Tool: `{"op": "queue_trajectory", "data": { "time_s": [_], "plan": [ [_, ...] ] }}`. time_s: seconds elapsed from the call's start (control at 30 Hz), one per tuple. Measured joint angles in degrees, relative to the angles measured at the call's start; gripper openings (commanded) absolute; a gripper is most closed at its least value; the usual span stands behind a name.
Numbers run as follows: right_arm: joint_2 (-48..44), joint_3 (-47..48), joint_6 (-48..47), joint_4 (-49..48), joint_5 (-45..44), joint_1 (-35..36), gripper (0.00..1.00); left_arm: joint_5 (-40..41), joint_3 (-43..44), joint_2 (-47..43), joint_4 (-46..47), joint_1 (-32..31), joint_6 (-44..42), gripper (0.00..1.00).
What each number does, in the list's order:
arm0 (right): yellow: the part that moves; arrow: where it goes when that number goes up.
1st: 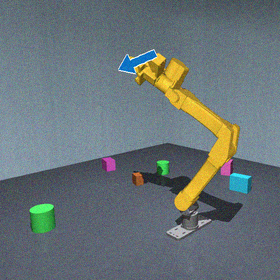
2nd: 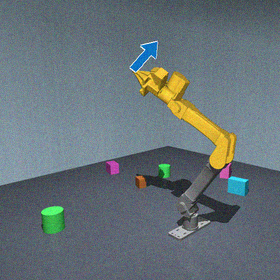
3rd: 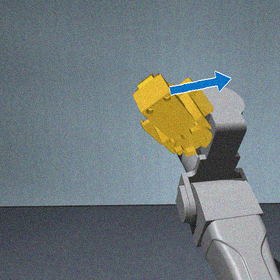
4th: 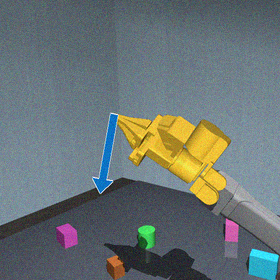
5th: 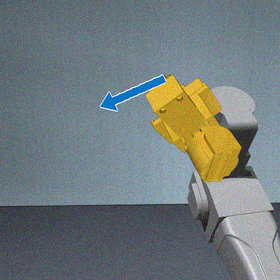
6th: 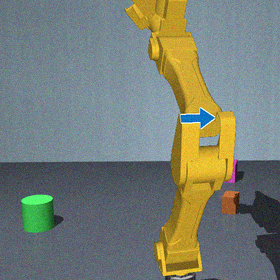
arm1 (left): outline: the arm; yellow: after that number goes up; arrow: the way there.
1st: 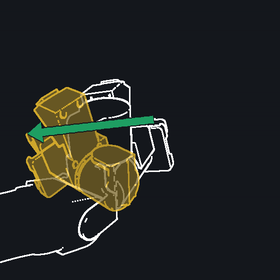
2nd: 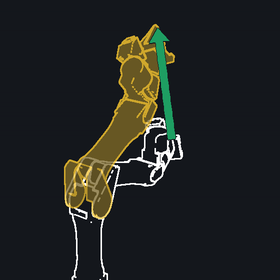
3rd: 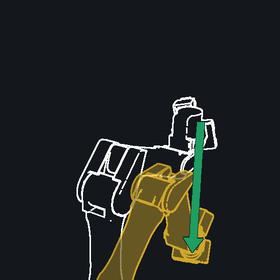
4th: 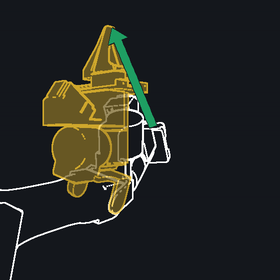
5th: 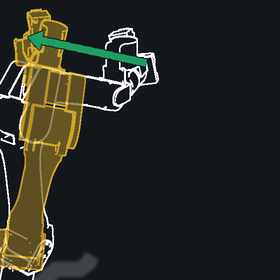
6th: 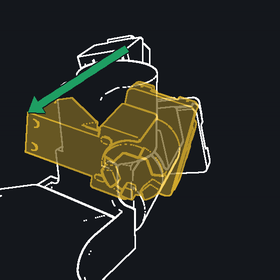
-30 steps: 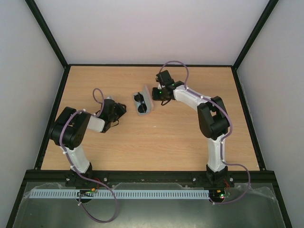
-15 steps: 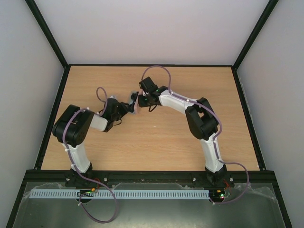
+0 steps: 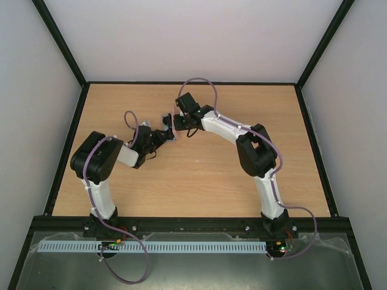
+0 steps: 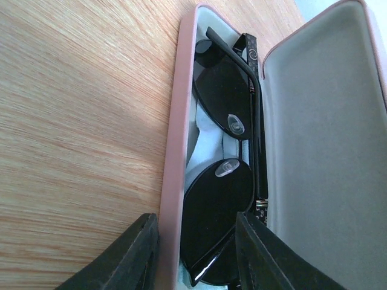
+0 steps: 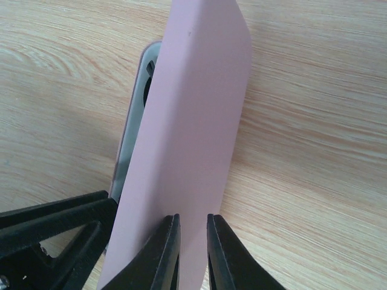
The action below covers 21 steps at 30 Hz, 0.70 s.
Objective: Organize the sunglasses
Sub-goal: Close the sunglasses case at the center of the board.
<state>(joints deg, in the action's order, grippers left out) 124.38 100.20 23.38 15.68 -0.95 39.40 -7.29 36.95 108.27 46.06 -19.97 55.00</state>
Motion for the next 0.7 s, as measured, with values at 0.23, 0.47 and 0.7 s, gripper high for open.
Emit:
{"op": "queue_trajectory", "data": {
  "time_s": [0.23,0.47,0.7],
  "plan": [
    [2.75,3.48,-0.02,0.74,-0.17,0.11,0.15,-1.07,-2.23,0.46,3.80,0.33,0.96,0.34],
    [5.51,6.32,-0.04,1.05,0.07,0.63,0.16,-2.91,-6.29,-0.81,7.52,1.07,1.27,0.29],
    [7.41,8.66,-0.22,1.81,-0.20,1.53,0.15,-4.55,-7.89,-0.57,10.21,1.53,1.99,0.29]
  ]
}}
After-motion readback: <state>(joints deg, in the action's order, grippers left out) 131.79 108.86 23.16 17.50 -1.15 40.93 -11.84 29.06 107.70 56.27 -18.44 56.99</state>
